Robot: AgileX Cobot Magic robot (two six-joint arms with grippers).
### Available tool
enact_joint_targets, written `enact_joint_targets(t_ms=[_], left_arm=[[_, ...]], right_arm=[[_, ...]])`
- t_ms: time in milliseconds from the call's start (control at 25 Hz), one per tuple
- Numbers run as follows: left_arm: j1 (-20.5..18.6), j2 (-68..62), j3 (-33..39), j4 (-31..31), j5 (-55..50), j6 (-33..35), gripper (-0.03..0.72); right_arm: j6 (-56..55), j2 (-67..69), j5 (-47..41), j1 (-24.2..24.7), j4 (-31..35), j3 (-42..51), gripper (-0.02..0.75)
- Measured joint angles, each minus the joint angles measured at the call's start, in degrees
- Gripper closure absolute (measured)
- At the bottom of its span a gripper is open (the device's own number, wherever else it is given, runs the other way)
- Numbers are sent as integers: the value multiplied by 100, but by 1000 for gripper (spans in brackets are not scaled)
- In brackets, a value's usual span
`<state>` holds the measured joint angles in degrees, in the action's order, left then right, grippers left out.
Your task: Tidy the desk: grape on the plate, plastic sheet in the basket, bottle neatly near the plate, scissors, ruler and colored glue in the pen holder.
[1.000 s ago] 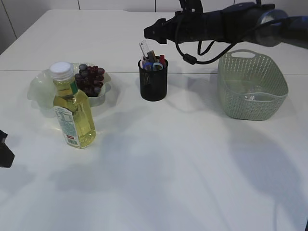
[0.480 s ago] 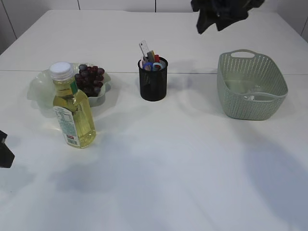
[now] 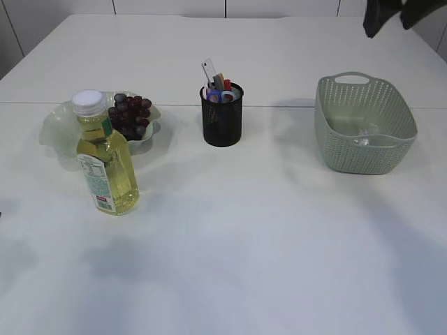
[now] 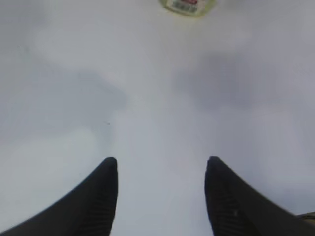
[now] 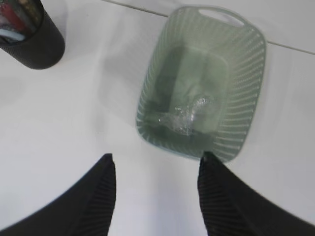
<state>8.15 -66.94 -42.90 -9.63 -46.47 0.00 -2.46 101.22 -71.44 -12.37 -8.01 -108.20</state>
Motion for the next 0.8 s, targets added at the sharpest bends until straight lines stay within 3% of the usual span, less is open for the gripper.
enact_joint_targets(t_ms=[320,800], left_arm=[[0,1337,0,650,-749,-187,273],[0,2658,0,290,-1687,-365,273]], right_arm=[[-67,-1724,65,0,192,1463,315],[-305,-4966,535,0,-11,4571,315]])
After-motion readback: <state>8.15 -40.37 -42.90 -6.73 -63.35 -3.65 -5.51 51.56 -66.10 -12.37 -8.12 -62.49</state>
